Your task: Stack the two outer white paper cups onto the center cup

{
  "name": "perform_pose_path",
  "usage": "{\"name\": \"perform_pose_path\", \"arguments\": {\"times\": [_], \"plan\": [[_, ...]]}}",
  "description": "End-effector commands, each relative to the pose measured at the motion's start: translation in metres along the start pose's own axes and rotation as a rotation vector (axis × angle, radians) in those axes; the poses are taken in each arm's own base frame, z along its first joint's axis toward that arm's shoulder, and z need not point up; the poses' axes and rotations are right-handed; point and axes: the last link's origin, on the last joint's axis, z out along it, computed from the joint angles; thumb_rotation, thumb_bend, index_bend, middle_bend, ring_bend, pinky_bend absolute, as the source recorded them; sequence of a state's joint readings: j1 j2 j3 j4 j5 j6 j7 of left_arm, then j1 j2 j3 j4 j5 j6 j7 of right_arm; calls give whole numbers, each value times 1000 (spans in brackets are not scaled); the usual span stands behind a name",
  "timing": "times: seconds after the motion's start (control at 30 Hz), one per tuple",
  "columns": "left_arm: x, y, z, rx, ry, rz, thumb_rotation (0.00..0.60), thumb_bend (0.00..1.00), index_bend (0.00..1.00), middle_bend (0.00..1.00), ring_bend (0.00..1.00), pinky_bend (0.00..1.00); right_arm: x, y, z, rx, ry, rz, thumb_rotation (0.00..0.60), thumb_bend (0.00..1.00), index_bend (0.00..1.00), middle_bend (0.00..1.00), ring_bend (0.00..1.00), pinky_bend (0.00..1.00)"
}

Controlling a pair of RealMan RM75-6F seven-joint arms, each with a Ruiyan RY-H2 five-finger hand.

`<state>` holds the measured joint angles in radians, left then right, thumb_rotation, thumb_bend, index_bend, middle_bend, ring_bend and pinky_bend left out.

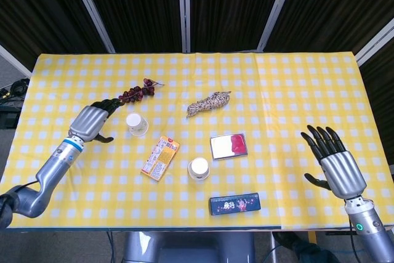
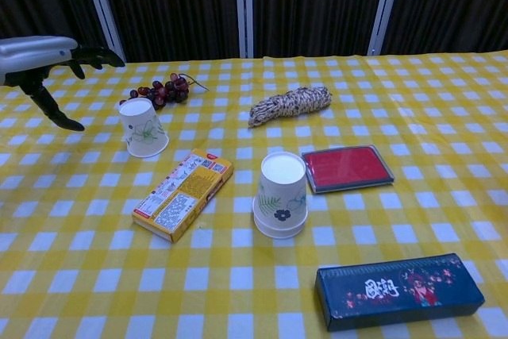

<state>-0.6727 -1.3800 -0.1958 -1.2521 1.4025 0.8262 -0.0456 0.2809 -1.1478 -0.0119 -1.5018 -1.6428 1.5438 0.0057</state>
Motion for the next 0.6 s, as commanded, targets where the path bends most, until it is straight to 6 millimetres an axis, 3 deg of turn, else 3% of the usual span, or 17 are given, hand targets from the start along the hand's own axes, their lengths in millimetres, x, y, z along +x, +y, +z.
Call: {"name": "perform_pose_path", "arguments": {"times": [0.03, 0.17, 0.37, 0.6], "plan": [[-7, 13, 19, -25, -18, 13, 600, 128, 150, 100, 137, 231, 2, 0, -1, -2, -1, -9, 600, 0, 0, 0, 0, 3], [-15, 27, 39, -36, -7, 22, 600, 189, 186, 143, 181, 271, -1, 2, -1, -9, -11, 1, 600, 0, 0, 0, 0, 4], [-25, 31, 49, -38, 8, 34, 600, 224, 249, 197, 266, 380, -1, 5, 0, -21, -5, 3, 600, 0, 0, 0, 0, 5], [-25, 32, 53, -49, 31, 66, 600, 228, 433, 401, 440, 568, -2, 6, 1, -30, -4, 0, 600, 0, 0, 0, 0, 5]]}}
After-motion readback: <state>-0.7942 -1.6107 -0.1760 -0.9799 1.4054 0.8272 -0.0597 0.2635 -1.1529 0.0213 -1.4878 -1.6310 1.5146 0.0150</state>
